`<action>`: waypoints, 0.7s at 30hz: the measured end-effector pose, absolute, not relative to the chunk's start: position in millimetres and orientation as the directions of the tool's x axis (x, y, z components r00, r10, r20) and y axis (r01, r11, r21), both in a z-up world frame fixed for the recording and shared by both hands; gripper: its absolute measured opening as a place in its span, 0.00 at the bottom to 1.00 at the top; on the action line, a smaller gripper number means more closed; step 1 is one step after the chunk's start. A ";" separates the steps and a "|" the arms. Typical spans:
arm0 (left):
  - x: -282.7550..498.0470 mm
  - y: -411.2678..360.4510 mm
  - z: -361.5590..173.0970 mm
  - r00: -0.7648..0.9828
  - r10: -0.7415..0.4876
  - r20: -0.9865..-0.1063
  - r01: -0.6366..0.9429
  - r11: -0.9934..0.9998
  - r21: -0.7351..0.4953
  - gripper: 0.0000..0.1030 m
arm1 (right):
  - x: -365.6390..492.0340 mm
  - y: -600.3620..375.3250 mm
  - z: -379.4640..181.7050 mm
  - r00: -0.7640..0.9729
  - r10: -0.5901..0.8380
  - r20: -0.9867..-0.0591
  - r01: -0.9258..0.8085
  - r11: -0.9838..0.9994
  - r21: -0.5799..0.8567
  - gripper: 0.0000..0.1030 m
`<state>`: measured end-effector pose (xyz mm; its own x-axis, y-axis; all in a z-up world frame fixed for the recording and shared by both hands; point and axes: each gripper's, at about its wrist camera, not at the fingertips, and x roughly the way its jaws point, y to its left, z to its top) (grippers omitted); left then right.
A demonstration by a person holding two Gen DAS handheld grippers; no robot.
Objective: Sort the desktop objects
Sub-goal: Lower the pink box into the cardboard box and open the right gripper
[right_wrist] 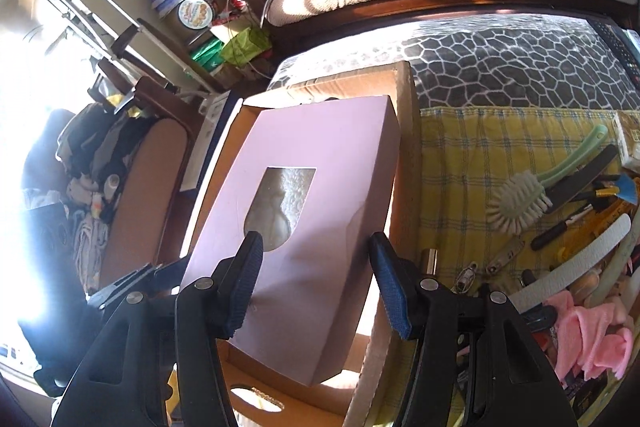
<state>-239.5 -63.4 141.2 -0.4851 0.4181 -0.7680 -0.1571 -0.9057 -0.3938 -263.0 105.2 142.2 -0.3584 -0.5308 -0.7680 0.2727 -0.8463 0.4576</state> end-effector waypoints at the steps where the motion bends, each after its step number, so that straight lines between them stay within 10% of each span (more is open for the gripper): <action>1: -241.2 -65.8 138.3 -0.484 0.418 -0.769 -0.148 -0.905 -0.399 0.62 | -265.2 101.0 140.4 -0.356 -0.525 -0.773 0.277 -0.849 0.450 0.56; 21: -259.2 -78.1 82.6 -0.379 0.470 -0.797 -0.059 -0.872 -0.486 0.61 | -279.5 87.2 107.7 -0.309 -0.490 -0.815 0.261 -0.868 0.422 0.57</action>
<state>-259.2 -78.1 82.6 -0.3792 0.4700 -0.7970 -0.0593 -0.8720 -0.4860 -279.5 87.2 107.7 -0.3086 -0.4897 -0.8154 0.2610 -0.8680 0.4225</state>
